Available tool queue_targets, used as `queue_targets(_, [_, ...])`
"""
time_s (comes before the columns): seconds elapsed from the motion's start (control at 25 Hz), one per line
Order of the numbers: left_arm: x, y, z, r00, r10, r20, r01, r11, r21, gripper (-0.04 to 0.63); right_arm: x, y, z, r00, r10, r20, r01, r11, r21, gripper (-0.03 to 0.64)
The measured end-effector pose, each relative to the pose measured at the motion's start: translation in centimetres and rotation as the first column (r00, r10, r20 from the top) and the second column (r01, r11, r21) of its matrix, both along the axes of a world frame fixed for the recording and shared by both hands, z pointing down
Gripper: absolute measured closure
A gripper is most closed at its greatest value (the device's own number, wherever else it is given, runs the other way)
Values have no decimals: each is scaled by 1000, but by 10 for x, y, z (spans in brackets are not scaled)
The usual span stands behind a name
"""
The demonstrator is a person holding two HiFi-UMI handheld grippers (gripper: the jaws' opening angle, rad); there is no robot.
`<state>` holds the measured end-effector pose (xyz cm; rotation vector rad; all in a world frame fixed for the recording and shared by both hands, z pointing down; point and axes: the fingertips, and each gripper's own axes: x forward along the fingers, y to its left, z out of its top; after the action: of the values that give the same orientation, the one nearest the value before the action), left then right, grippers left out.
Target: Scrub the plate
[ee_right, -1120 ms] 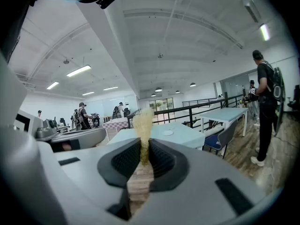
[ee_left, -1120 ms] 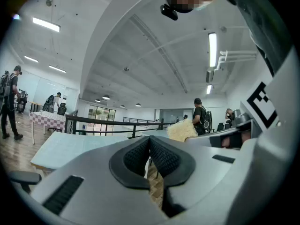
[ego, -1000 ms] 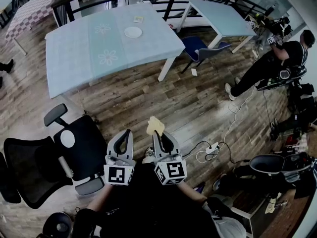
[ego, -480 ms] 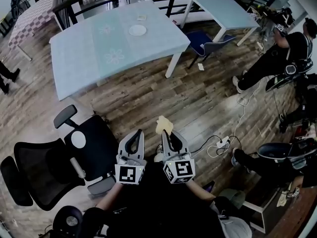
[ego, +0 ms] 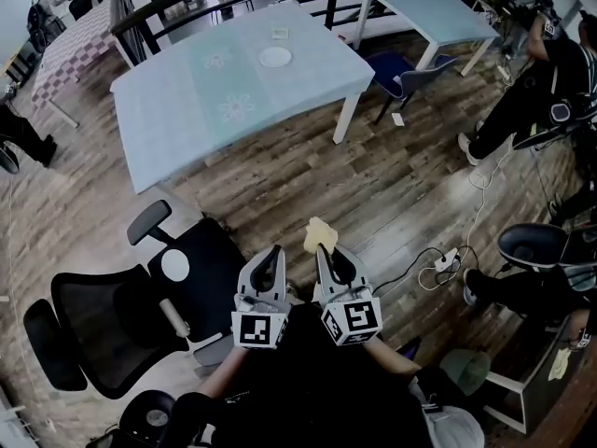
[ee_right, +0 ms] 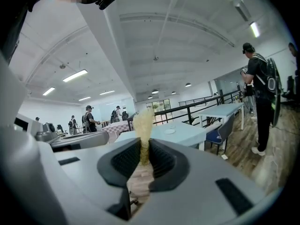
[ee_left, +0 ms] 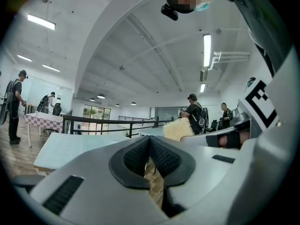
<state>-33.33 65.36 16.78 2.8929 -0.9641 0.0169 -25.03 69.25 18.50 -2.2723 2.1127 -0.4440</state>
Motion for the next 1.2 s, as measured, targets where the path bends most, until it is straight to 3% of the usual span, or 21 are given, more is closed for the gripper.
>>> queue_targets(0.28, [-8,-3,10,1000,-11,-2,11,999,-36,583,-1,-4,11,1000,13,-27,-14,999,-45,565])
queue_targets(0.6, [16,-25,13,1000,-10,-11,10,999,-42,583,16,-25,13,998,-18,-65,14,999,-51,565])
queue_targets(1.2, [73,-114,12,991,-130,1,130,991,-33,583,88,-135,10,990,-132,-57,130,991,-36,565])
